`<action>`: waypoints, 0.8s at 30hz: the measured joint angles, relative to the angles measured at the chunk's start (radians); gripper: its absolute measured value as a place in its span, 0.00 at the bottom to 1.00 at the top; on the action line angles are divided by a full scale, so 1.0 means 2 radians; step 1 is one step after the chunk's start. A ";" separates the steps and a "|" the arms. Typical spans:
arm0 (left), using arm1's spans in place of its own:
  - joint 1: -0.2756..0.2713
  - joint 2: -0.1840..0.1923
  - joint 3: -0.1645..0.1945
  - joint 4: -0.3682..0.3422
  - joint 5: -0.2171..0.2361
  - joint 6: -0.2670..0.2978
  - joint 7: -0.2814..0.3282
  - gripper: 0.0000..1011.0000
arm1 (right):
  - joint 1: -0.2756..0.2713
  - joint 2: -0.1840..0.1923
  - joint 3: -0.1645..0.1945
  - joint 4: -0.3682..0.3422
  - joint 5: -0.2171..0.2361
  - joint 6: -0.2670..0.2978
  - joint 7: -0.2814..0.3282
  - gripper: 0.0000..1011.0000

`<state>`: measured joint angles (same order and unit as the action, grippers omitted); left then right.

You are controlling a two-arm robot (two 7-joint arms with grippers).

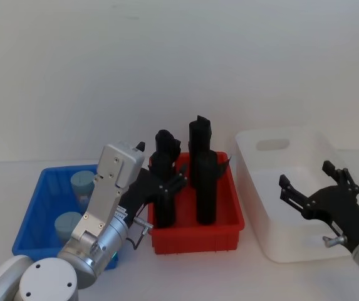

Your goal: Pick the cotton swabs from the blue box and place them into the white box.

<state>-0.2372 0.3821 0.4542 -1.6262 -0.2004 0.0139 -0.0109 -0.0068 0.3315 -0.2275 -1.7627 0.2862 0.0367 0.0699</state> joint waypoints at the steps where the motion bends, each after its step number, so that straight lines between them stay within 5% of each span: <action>1: 0.000 0.000 0.000 0.000 0.000 0.000 0.000 0.99 | 0.002 -0.001 0.000 0.001 -0.001 0.001 0.001 0.99; 12: 0.000 0.000 0.000 0.000 0.000 0.000 0.000 0.99 | 0.060 -0.036 -0.010 0.038 -0.006 0.047 0.036 0.99; 24: 0.000 0.000 0.000 0.000 0.000 0.000 0.000 0.99 | 0.145 -0.080 -0.025 0.103 -0.024 0.135 0.091 0.99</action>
<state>-0.2372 0.3821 0.4542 -1.6262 -0.2003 0.0138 -0.0109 0.2837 0.1724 -0.2765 -1.5575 0.2387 0.3073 0.2526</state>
